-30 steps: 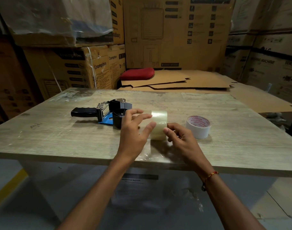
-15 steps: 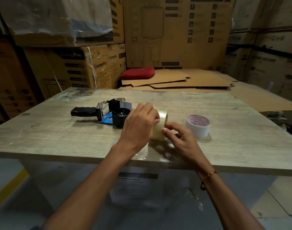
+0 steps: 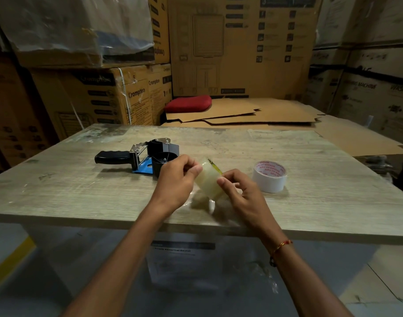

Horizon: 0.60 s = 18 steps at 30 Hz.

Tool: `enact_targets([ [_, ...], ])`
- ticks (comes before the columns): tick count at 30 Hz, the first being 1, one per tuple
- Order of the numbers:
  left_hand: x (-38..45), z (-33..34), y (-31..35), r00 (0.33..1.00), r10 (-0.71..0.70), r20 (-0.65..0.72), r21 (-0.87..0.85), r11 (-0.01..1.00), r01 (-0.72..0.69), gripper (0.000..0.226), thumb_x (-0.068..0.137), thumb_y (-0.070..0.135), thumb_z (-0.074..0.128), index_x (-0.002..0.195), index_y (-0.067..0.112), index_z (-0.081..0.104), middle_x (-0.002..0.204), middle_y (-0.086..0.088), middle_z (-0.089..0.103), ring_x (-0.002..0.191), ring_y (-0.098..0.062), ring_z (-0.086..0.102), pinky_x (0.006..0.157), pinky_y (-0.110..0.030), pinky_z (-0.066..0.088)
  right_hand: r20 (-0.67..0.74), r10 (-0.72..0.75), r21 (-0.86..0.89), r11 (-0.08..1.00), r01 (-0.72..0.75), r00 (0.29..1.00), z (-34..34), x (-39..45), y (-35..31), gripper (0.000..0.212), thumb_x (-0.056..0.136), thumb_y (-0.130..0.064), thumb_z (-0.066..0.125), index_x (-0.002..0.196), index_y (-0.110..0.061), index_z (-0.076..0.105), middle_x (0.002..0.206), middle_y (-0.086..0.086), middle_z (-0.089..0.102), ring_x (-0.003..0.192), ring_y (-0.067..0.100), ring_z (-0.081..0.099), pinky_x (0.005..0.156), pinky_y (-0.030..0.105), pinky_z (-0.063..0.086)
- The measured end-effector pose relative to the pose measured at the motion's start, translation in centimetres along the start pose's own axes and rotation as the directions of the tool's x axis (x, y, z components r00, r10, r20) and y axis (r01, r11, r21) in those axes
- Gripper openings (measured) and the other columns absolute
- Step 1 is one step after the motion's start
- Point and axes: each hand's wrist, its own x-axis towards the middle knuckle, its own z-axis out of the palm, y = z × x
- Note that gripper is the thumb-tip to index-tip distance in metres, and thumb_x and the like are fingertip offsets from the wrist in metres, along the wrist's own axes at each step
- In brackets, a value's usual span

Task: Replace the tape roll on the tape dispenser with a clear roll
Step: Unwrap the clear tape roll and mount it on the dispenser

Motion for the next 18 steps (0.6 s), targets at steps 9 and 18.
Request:
enact_targets([
  [9,-1.2,-1.1,-1.9,0.993,-0.115,0.024,-0.223,0.968,0.118,0.010,0.088,0.020,0.071,0.095,0.013,0.067,0.094,-0.006,0.068,0.087,-0.015,0.063,0.081,-0.031,0.056,0.067,-0.060,-0.241,0.968,0.075,0.996,0.3,0.1,0.8,0.024,0.092,-0.037,0.066,0.110,-0.022,0.067,0.105,-0.025,0.052,0.115,0.014,0.043,0.092,0.008,0.031],
  [18,-1.0,-1.4,-2.8,0.980,-0.161,0.118,-0.312,0.931,0.191,0.007,0.092,0.011,0.065,0.086,0.015,0.065,0.085,-0.001,0.062,0.081,-0.012,0.057,0.079,-0.036,0.052,0.095,-0.018,-0.200,0.979,0.037,0.995,0.3,-0.1,0.6,0.013,0.092,-0.039,0.066,0.103,-0.036,0.061,0.108,-0.022,0.056,0.111,0.011,0.049,0.088,0.020,0.044],
])
